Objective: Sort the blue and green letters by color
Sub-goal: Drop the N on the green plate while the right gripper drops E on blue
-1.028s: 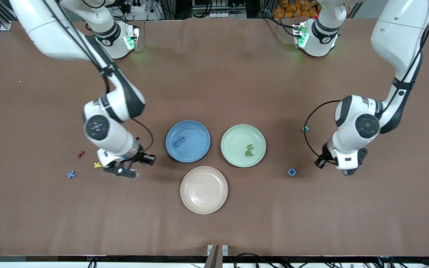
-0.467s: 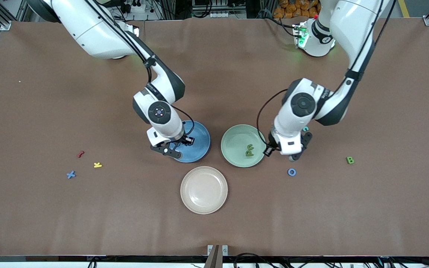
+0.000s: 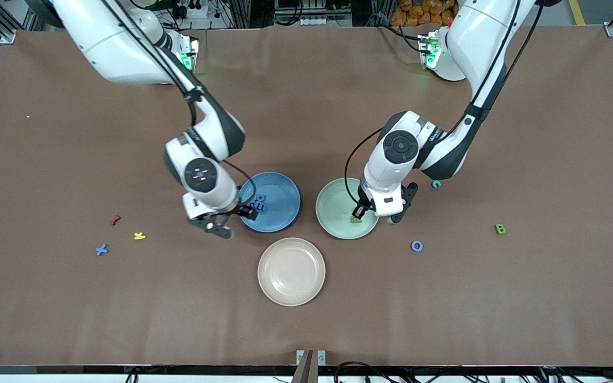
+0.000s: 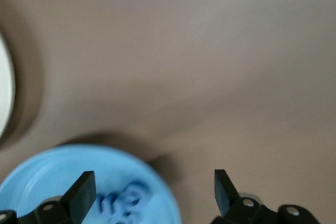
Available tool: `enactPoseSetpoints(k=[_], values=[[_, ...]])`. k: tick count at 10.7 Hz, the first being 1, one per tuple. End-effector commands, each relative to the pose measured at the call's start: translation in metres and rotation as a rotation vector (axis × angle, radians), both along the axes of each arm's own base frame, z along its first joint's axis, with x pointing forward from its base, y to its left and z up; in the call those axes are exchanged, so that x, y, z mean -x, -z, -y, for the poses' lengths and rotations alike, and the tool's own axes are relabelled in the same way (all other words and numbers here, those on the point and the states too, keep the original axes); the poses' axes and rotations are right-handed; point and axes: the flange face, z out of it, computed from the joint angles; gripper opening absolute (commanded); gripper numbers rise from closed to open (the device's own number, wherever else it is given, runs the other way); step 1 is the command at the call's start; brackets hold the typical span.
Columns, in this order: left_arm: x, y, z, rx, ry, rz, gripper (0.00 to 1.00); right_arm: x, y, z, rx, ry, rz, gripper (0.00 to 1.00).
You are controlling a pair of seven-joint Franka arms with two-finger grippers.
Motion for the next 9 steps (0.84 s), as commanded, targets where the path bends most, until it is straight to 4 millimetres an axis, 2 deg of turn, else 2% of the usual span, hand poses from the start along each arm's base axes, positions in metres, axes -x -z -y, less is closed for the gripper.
enactPoseSetpoints(k=[1,2,3,4,6,8,9], values=[[-0.009,0.003,0.007,0.005,-0.004,-0.006,1.0,-0.03,-0.053,0.106,-0.021,0.022,0.012,1.0],[-0.01,0.003,0.006,0.003,0.009,-0.004,1.0,-0.038,-0.059,0.148,-0.028,-0.035,0.002,1.0],[-0.014,-0.001,0.001,0.003,0.031,0.004,1.0,-0.044,-0.057,0.201,-0.028,-0.092,-0.036,1.0],[-0.019,-0.002,-0.01,-0.005,0.057,0.003,1.0,-0.045,-0.054,0.245,-0.035,-0.143,-0.057,1.0],[-0.032,-0.006,-0.047,-0.05,0.184,-0.036,1.0,-0.046,-0.049,0.331,-0.057,-0.217,-0.047,1.0],[-0.051,-0.015,-0.099,-0.071,0.287,-0.054,1.0,-0.05,-0.042,0.386,-0.044,-0.284,0.011,1.0],[-0.059,-0.022,-0.124,-0.075,0.339,-0.061,1.0,-0.053,-0.033,0.407,-0.028,-0.3,0.044,1.0]])
